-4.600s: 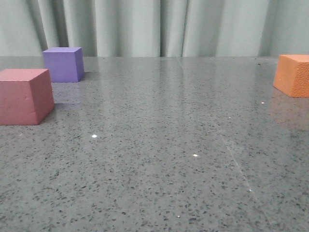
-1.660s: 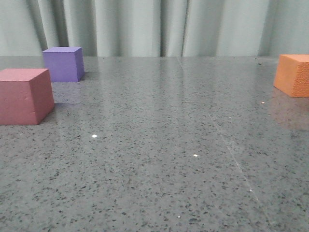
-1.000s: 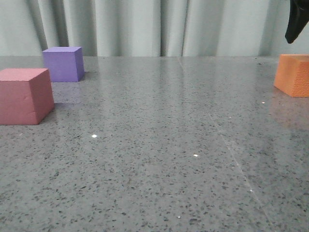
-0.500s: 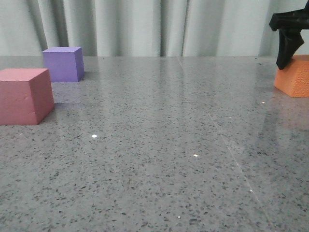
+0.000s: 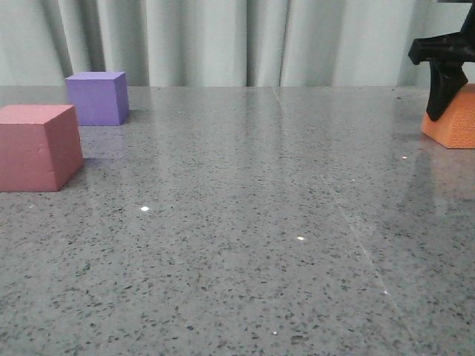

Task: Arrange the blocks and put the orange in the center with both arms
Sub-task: 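Lift the orange cube and carry it toward the table center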

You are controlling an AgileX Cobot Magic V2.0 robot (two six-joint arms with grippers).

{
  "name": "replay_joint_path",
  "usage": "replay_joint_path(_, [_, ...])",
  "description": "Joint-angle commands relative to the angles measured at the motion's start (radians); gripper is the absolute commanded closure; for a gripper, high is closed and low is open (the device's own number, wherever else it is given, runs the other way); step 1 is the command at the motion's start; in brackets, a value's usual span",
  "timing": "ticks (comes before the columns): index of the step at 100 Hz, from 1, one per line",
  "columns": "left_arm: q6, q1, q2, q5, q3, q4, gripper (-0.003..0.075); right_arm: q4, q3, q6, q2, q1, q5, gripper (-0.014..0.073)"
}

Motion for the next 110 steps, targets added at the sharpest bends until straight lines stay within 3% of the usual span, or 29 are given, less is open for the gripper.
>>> replay_joint_path(1, [-0.001, 0.002, -0.033, -0.089, 0.054, -0.004, 0.0739, 0.007, -0.070, -0.009, -0.041, -0.005, 0.028, 0.0496])
replay_joint_path(20, [-0.001, 0.002, -0.033, -0.089, 0.054, -0.004, 0.0739, 0.131, -0.241, -0.009, -0.045, 0.053, 0.173, 0.0496])
replay_joint_path(45, [-0.001, 0.002, -0.033, -0.089, 0.054, -0.004, 0.0739, 0.144, -0.370, 0.098, -0.033, 0.264, 0.137, 0.0496])
replay_joint_path(81, [-0.001, 0.002, -0.033, -0.089, 0.054, -0.004, 0.0739, -0.176, -0.509, 0.481, 0.144, 0.533, 0.207, 0.0496])
replay_joint_path(110, [-0.001, 0.002, -0.033, -0.089, 0.054, -0.004, 0.0739, -0.212, -0.612, 0.603, 0.272, 0.614, 0.227, 0.0496])
